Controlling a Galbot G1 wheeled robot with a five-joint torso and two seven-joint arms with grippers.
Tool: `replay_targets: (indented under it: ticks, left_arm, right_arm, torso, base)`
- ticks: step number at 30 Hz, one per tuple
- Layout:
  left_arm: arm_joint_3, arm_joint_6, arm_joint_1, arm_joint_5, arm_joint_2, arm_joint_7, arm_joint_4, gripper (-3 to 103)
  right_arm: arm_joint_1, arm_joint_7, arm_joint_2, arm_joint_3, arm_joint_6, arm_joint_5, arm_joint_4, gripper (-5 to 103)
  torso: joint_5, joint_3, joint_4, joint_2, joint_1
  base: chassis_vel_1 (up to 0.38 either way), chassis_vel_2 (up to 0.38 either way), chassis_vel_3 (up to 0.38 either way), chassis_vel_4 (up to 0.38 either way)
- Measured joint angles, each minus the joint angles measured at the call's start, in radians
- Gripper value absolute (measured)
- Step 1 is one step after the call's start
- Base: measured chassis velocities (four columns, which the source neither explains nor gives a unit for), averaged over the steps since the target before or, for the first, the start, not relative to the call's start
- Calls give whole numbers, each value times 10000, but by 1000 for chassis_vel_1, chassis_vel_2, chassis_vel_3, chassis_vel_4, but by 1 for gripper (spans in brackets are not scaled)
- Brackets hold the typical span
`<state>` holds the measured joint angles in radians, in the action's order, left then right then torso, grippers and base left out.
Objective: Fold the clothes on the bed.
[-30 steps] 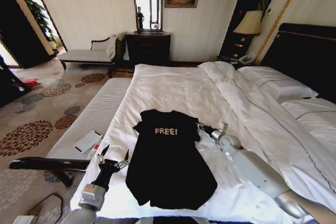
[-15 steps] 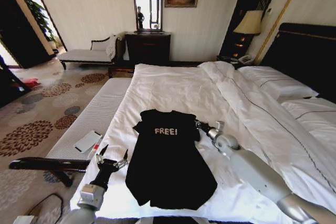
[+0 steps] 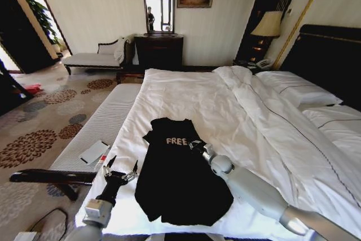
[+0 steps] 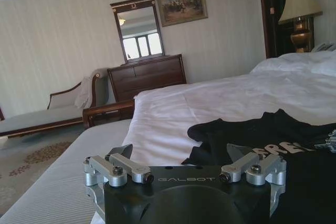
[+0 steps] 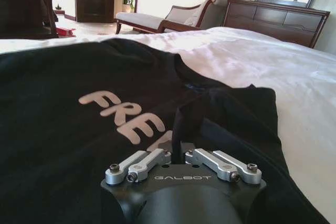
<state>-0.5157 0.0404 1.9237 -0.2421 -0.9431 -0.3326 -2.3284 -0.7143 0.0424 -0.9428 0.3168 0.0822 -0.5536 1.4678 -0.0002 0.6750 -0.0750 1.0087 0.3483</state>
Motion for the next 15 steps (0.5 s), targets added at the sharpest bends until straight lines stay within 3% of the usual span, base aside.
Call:
replay_targets:
  ticks: [6,9,13,15]
  left_arm:
    - [338,-15,-274,55,-7,-6,149,100]
    - [489,-54,-420,55,37,-47,232,100]
    - [679,-138,-544,55,80,-95,274,100]
    - [703,-144,-544,70,68,-98,278,100]
  right_arm:
    - [-616,12,585,-746,43,-194,1245,32]
    - [-1063,28,832,-1115,142,-346,1974,37]
    - [-1604,38,1166,-1647,320,-593,2866,60]
    - [-1581,36,1186,-1660,306,-575,2813,60]
  torso:
    - [1,0,-4,0,1]
    - [2,1,-6,0,1]
    - [0,-1,-5,1,-1]
    - [1,-1,-3,0,-1]
  base:
    - [0,0,0,0]
    - [0,0,0,0]
    - [0,0,0,0]
    - [0,0,0,0]
